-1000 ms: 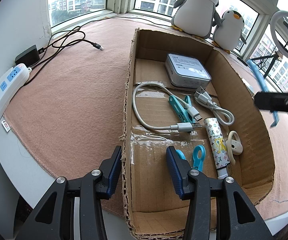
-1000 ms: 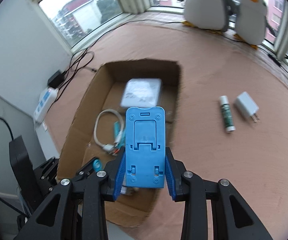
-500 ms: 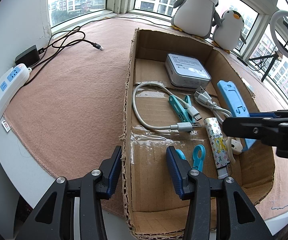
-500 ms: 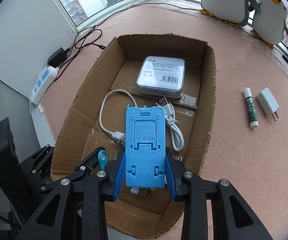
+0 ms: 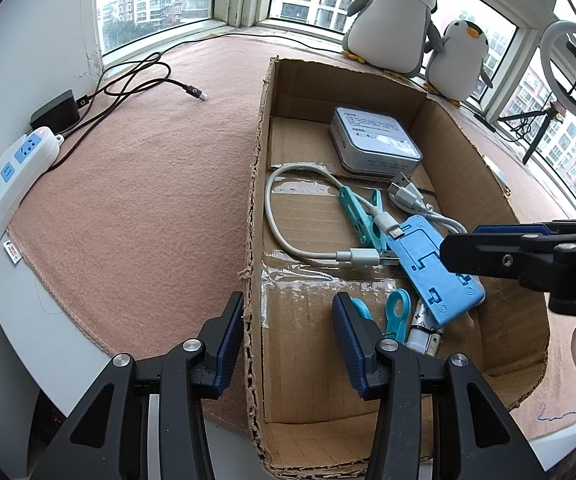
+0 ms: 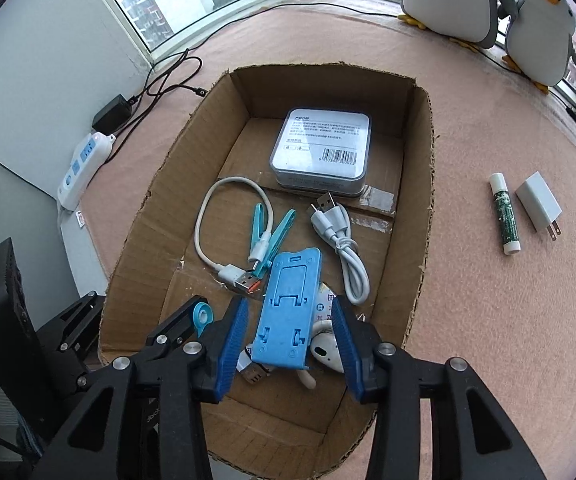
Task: Organize rigid objects
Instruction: 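Move the right tool back to the green lip balm tube, then close the right tool on the lip balm tube, then carry the lip balm into the box and open the right tool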
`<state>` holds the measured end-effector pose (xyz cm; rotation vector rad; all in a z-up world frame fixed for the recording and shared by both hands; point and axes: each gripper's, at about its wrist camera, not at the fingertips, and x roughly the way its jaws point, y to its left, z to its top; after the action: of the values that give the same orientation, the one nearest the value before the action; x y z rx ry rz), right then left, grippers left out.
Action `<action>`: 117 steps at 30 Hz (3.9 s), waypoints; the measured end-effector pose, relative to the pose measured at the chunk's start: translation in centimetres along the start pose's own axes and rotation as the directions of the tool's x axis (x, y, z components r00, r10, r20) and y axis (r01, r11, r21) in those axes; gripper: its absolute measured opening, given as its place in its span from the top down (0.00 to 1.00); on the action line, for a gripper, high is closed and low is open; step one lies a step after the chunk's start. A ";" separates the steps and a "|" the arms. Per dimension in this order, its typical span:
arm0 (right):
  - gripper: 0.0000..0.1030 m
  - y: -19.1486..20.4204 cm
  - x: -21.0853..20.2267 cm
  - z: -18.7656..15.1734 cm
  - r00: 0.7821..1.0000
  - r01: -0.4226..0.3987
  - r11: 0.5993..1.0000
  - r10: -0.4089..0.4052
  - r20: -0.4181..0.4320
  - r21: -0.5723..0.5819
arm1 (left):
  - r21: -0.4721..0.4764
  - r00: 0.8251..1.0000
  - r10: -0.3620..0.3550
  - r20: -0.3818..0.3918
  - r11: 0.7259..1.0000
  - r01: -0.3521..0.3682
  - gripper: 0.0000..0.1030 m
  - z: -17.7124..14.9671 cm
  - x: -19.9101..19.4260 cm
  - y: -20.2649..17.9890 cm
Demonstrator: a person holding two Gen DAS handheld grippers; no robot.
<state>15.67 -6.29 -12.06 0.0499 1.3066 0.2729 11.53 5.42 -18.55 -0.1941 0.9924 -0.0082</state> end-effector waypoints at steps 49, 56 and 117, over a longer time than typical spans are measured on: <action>0.60 -17.1 -2.4 2.4 0.993 0.046 0.949 -0.077 0.087 0.312 | 0.011 1.000 0.022 -0.002 1.000 -0.022 0.48 0.1 0.0 0.2; 0.60 -17.8 -0.4 4.0 0.994 0.081 0.952 -0.101 0.050 0.296 | 0.013 1.000 0.026 -0.004 1.000 -0.026 0.47 0.1 0.0 0.1; 0.87 -7.9 -4.8 3.7 0.980 0.019 0.993 -0.042 0.197 0.117 | 0.013 1.000 0.025 -0.003 1.000 -0.025 0.47 0.1 0.0 0.1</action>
<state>19.48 -14.55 -8.07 0.1503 1.1219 0.1617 11.55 5.52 -18.51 -0.1701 0.9974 0.0083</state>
